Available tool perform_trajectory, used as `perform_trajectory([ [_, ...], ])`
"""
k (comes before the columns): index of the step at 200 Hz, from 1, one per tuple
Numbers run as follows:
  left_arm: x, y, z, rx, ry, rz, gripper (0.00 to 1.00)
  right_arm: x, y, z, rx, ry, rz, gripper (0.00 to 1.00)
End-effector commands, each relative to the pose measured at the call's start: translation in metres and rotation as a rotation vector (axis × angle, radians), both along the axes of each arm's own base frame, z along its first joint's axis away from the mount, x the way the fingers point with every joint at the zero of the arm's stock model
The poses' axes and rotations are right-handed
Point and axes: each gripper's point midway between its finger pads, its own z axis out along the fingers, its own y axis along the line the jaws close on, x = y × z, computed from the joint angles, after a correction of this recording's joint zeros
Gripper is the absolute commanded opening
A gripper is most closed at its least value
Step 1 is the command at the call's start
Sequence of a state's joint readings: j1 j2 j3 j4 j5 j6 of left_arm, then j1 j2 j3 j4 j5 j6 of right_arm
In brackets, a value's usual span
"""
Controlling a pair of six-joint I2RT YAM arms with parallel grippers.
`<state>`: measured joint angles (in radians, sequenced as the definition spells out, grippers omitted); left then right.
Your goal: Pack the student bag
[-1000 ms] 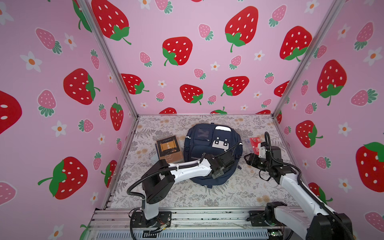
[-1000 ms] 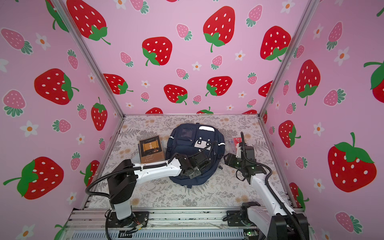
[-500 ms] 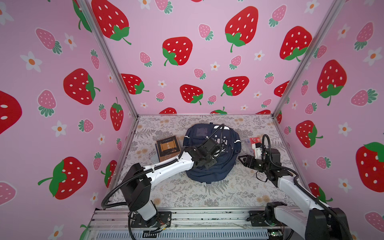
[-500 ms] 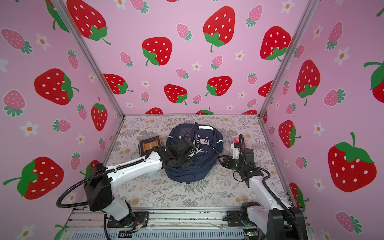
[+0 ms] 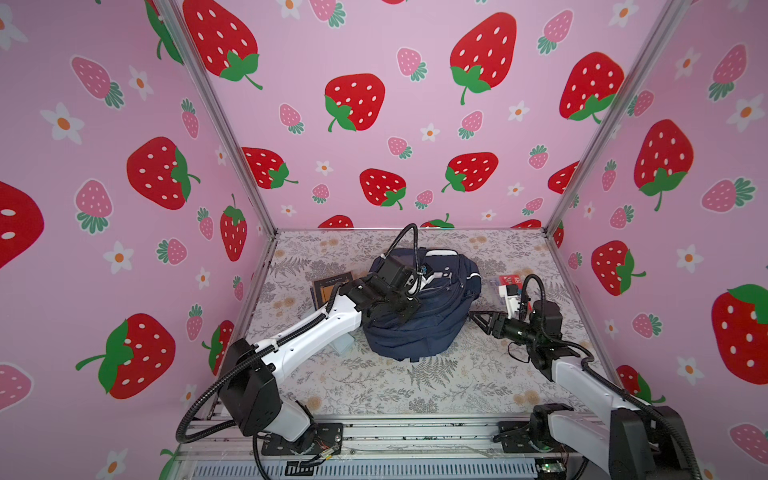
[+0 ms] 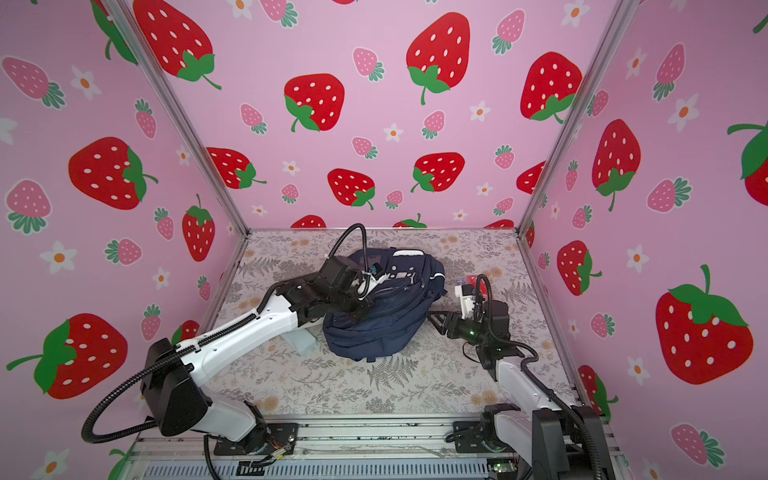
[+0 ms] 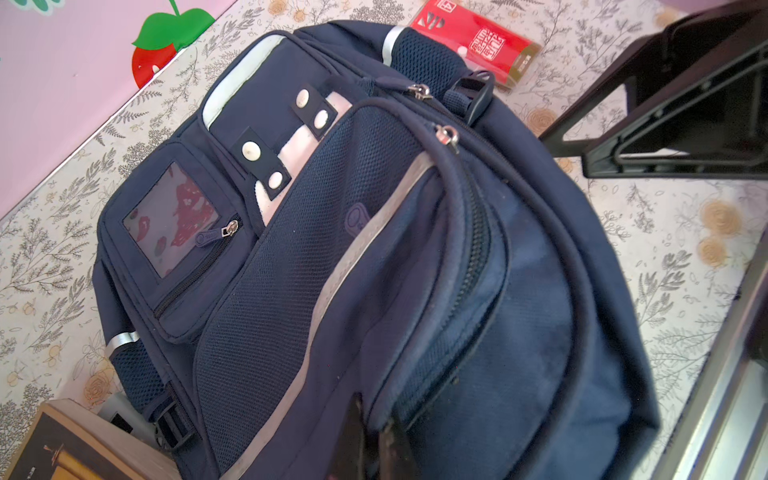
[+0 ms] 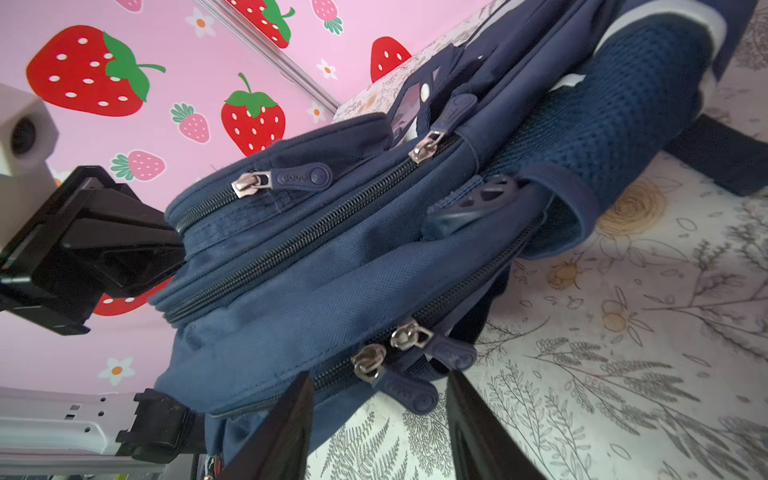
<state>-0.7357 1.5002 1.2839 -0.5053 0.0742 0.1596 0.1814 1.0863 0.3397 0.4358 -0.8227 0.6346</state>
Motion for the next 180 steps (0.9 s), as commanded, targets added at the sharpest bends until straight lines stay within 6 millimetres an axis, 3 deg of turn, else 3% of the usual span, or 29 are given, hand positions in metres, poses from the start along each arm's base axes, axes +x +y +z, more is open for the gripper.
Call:
perform_trajectory([
  [1, 0.001, -0.009, 0.037, -0.146, -0.039, -0.025, 0.0, 0.001, 0.005, 0.006, 0.029, -0.045, 0.029, 0.53],
  [56, 0.006, -0.002, 0.046, -0.214, -0.019, -0.005, 0.0, -0.004, 0.023, 0.008, 0.063, -0.071, 0.115, 0.52],
  [70, 0.007, -0.001, 0.046, -0.219, -0.013, -0.001, 0.0, -0.006, 0.027, 0.007, 0.056, -0.072, 0.126, 0.47],
  [122, 0.014, 0.004, 0.05, -0.257, -0.006, 0.033, 0.0, -0.01, 0.033, -0.004, 0.03, -0.052, 0.134, 0.38],
  [180, 0.021, 0.011, 0.059, -0.32, 0.002, 0.066, 0.0, -0.013, 0.032, -0.016, -0.018, -0.034, 0.114, 0.35],
])
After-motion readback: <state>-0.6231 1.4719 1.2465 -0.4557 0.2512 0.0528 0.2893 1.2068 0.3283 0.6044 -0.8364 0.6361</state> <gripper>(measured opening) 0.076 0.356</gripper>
